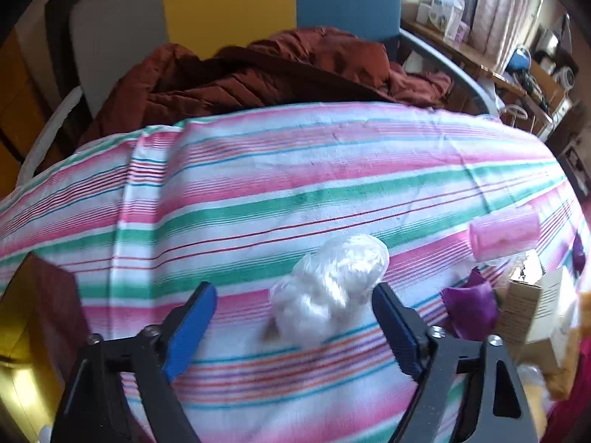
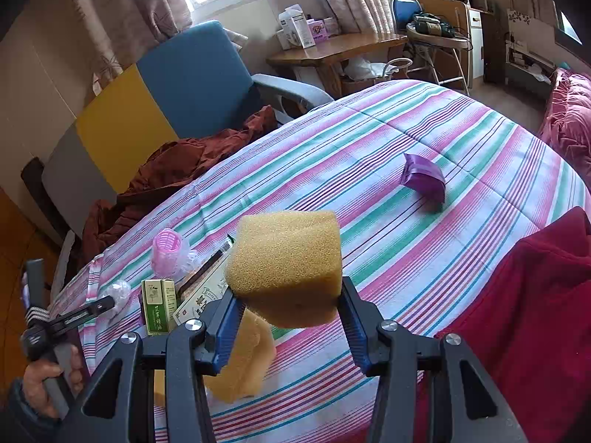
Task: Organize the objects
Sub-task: 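Grasp the plastic-wrapped ball with the left gripper, then place wrapped ball and yellow sponge into the gold tray, opening both grippers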
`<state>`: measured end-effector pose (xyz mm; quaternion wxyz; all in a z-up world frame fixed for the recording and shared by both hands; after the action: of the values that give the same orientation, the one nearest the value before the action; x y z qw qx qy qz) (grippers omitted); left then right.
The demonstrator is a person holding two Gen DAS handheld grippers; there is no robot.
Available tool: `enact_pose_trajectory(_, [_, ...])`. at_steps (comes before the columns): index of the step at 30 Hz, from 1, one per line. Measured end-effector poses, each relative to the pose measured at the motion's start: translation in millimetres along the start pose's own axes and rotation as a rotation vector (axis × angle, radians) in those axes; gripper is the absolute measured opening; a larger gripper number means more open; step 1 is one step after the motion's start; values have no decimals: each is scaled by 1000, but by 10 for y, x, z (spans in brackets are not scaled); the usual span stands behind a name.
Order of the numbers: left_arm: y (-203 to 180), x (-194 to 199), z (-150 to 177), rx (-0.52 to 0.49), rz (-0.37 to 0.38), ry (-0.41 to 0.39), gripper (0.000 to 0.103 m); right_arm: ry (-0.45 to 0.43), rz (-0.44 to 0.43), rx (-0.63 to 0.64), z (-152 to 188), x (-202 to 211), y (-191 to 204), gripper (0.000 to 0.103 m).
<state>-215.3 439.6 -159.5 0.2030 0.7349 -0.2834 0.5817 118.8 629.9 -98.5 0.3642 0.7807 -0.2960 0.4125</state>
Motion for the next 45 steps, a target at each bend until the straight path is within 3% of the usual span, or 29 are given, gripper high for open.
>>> enact_pose_trajectory(3, [-66,-58,-28,-33,-6,-4,40,4,-4,11,5,-12,25,50])
enact_pose_trajectory(4, [-113,-41,-15,-53,17,0,34,2,-4,12,5,-11,26,50])
enact_pose_trajectory(6, [-160,19,43,-50,74,2,34,-6,-4,12,0,9,23,50])
enact_pose_trajectory(16, [-123,893,785,-31,175,-88,35,-69,-36,87,17,156,210,50])
enact_pose_trajectory(20, [116,1248,1117,4,189,-134,35,-108,-28,146,43,268,355,50])
enact_pose_trajectory(25, [743,1632,1534,102,164,-202,35,-174,-26,227,127,537,660,50])
enact_pose_trajectory(29, [1307,1802,1826,204,115,-242,35,-192,-109,331,288,738,1177,50])
enact_pose_trajectory(36, [2176,1850,2286,387,72,-269,35,-50,-282,644,1051,631,2419,50])
enact_pose_trajectory(39, [2405,1849,2398,423,63,-276,35,-4,-316,779,1463,537,2947,50])
enact_pose_trajectory(45, [2683,1779,2433,447,39,-282,36,101,-312,914,1995,189,3579,50])
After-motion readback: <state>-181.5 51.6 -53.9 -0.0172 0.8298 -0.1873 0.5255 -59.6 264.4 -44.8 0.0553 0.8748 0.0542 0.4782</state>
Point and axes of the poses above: each gripper's, at about its wrist camera, not at the fingertips, and x roughly against the way its jaws point, y to its left, z to its underside, the point moved 8 cm from there along -x, roughly the way its jaws point, and after that the axes turned 13 degrees about y, right-handed, at the moved point
